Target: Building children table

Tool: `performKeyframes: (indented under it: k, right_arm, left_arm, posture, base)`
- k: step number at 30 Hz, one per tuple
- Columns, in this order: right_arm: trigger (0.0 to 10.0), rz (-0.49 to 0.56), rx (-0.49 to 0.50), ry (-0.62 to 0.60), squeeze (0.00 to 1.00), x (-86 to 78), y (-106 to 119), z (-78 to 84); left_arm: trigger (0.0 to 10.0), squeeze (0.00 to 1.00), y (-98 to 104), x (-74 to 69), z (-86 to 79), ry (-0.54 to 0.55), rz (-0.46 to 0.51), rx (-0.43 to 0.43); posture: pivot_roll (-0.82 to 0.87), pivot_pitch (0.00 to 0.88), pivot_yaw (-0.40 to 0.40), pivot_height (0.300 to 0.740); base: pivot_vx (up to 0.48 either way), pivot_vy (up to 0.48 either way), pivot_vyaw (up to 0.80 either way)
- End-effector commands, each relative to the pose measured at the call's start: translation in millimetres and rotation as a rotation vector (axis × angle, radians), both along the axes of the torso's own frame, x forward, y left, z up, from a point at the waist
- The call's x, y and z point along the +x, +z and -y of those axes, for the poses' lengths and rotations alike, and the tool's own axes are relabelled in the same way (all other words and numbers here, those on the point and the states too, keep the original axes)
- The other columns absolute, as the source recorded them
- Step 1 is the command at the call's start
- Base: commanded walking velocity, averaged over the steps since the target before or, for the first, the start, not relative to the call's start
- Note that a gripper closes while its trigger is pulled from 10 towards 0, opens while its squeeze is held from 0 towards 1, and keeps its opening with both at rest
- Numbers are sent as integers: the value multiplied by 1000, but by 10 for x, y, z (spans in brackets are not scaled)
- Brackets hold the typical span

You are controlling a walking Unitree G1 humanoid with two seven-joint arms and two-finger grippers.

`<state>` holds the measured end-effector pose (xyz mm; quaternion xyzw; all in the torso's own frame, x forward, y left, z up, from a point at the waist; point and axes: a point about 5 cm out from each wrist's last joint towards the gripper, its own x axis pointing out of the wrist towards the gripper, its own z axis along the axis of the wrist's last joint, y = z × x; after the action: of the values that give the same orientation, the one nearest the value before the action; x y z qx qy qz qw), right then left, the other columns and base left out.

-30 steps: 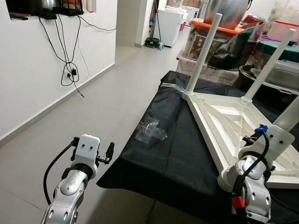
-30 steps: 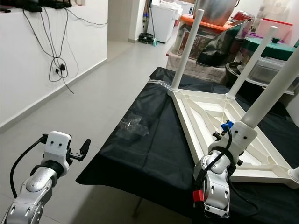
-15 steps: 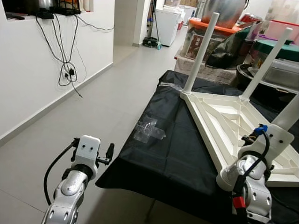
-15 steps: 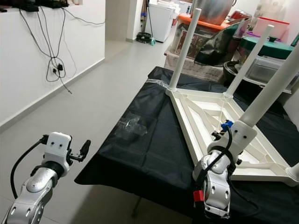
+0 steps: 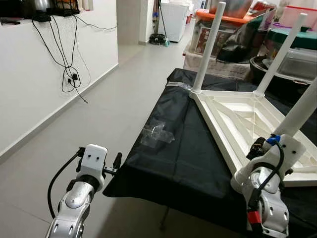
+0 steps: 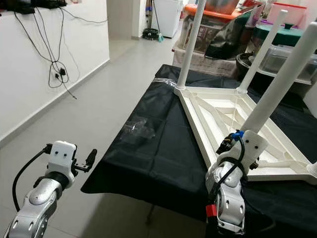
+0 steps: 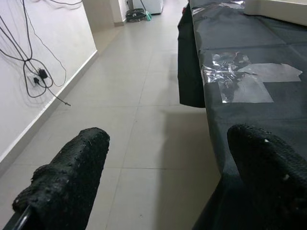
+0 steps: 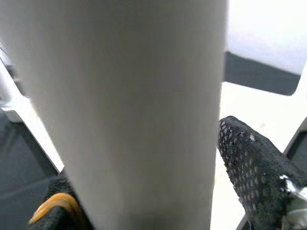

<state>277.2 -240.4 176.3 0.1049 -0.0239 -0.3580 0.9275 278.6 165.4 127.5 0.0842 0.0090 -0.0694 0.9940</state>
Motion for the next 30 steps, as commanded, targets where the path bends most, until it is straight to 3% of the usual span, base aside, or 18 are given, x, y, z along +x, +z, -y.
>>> performKeyframes:
  k: [1, 5, 14, 19, 30]
  right_arm:
    - [10000, 20, -20, -23, 0, -54, 39, 62]
    - [10000, 32, -26, -3, 0, -62, 70, 68]
    - [10000, 72, -84, 164, 0, -57, 181, 72]
    - [10000, 47, -166, 277, 0, -40, 202, 221]
    - [10000, 19, -229, 370, 0, 50, 239, 326]
  left_arm:
    - [10000, 0, -33, -4, 26, -12, -10, -1]
    - [10000, 0, -39, -3, 29, -14, -12, 0]
    - [10000, 0, -45, 5, 37, -24, -15, -1]
    - [10000, 0, -50, 20, 57, -34, -18, -6]
    - [10000, 0, -61, 20, 63, -39, -21, -8]
  posture:
    - [101, 0, -100, 740]
    - [98, 0, -98, 740]
    - [90, 0, -89, 740]
    - [85, 0, -86, 740]
    - [89, 0, -89, 740]
  base:
    - [0, 0, 0]
    - [0, 0, 0]
    - [0, 0, 0]
    - [0, 0, 0]
    - [0, 0, 0]
